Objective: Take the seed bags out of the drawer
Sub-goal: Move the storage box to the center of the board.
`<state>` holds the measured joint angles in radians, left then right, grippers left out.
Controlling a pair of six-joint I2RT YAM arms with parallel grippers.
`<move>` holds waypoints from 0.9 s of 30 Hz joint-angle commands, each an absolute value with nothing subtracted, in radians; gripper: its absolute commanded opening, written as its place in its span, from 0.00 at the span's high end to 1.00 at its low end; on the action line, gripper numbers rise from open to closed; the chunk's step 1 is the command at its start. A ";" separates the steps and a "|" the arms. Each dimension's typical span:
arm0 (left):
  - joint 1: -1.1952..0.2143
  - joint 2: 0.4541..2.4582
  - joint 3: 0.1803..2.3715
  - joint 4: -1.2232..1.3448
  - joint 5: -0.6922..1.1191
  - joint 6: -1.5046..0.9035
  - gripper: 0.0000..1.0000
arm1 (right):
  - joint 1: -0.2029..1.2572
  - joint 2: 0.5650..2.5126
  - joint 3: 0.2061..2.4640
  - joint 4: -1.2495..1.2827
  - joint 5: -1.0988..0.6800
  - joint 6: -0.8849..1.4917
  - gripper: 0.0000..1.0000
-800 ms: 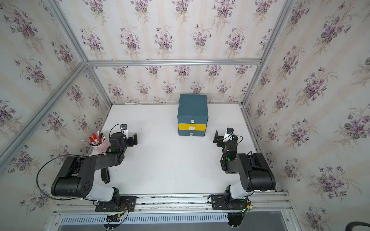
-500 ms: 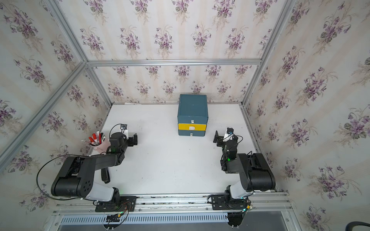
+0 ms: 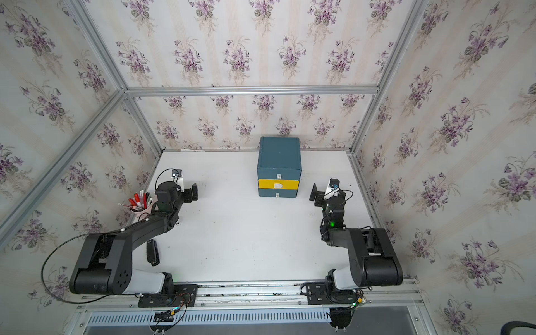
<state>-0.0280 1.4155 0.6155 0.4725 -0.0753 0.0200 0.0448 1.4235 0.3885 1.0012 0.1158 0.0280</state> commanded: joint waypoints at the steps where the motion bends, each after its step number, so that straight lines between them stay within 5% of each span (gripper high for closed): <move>1: -0.042 1.387 0.685 0.254 -0.078 0.034 0.00 | 0.044 1.385 0.490 0.707 0.149 0.061 0.00; 10: -0.089 1.464 0.986 -0.102 -0.013 -0.098 0.00 | 0.043 1.378 0.853 0.285 -0.049 0.186 0.00; 27: -0.139 1.551 1.256 -0.338 0.273 -0.167 0.00 | 0.070 1.628 1.332 -0.117 -0.482 0.239 0.00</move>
<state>-0.1368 1.5490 1.2385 -0.2890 0.2256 -0.1566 0.0597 1.6009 1.2922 -0.0242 -0.3912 0.2356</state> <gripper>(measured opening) 0.998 0.997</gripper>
